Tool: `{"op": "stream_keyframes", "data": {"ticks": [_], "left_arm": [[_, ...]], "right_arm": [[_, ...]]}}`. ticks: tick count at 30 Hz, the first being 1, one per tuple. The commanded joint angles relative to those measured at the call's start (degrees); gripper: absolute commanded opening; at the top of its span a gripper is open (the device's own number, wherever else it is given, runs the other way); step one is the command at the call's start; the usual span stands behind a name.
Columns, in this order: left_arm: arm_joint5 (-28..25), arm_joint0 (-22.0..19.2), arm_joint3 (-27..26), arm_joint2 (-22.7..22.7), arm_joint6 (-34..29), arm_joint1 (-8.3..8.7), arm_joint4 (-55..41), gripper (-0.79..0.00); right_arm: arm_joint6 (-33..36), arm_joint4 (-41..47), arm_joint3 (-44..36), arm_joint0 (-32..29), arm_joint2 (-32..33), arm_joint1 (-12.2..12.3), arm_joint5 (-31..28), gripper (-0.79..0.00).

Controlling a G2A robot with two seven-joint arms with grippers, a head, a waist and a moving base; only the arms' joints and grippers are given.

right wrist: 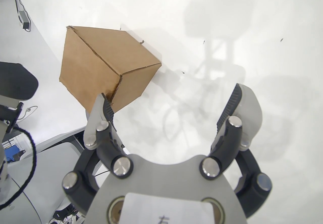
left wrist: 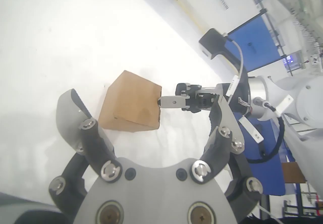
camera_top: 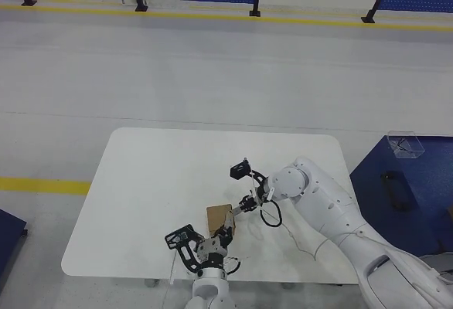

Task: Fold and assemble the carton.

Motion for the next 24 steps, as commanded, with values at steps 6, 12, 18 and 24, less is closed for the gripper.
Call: {"op": "stream_keyframes", "data": {"ticks": [6,12,18,24], "left_arm": [[1.44,-4.48,17.20,4.43,24.78,-0.31,6.39,0.000],[3.11,-8.84,25.39,6.28,32.97,-1.75,5.56,0.000],[6.77,-9.39,27.00,5.95,32.83,-1.54,9.37,0.000],[16.29,-10.64,29.93,10.36,25.17,-1.32,23.45,0.000]], "right_arm": [[0.35,0.54,0.52,0.16,0.71,-0.03,-1.18,0.000],[0.22,1.03,0.20,0.13,1.21,-0.12,-1.65,0.000],[0.80,0.98,0.46,0.22,1.56,-0.11,-2.05,0.000],[0.56,1.27,1.03,0.37,2.40,0.03,-2.82,0.000]]}}
